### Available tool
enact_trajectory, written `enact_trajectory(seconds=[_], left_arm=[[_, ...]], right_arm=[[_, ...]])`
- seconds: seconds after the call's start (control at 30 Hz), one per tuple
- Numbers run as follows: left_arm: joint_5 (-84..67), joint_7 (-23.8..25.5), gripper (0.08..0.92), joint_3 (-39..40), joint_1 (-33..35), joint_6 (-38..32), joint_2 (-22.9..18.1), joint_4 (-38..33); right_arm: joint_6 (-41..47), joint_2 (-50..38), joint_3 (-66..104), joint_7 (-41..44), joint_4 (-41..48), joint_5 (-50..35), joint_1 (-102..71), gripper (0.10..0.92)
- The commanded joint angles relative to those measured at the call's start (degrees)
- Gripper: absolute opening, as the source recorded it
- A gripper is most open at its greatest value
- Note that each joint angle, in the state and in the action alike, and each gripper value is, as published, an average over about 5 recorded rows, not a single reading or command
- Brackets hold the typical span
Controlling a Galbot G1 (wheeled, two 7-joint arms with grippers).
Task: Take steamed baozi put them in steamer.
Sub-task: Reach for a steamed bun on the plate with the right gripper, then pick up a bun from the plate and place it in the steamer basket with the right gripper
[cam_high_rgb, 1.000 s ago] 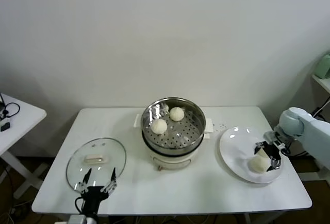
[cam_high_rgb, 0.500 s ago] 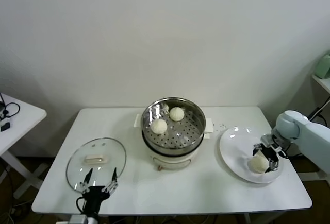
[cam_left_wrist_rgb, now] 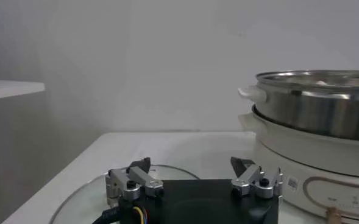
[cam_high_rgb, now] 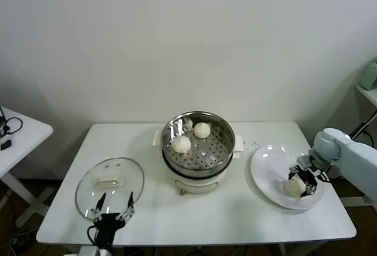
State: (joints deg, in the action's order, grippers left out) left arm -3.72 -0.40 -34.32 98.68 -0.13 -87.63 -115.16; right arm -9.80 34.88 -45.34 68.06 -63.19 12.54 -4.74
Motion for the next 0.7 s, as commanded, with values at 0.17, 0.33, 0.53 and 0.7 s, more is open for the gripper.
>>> enact_trajectory(seconds=[0.17, 0.33, 0.53, 0.7], left_arm=[[-0.15, -0.02, 0.823, 0.06, 0.04, -0.09, -0.10, 0.07], [-0.18, -0.04, 0.823, 0.06, 0.13, -0.16, -0.12, 0.03], [-0.14, -0.04, 0.823, 0.05, 0.07, -0.10, -0.05, -0.02], [0.06, -0.01, 0.823, 0.28, -0.20, 0.18, 0.13, 0.01]], right_arm=[[-0.24, -0.19, 0.33, -0.12, -0.09, 0.60, -0.22, 0.715], [-0.36, -0.17, 0.48, -0.21, -0.14, 0.84, -0.22, 0.702], [-1.17, -0.60, 0.98, 0.02, -1.41, 0.13, 1.59, 0.688], [-4.92, -1.70, -1.63, 1.67, -6.63, -1.35, 10.30, 0.680]])
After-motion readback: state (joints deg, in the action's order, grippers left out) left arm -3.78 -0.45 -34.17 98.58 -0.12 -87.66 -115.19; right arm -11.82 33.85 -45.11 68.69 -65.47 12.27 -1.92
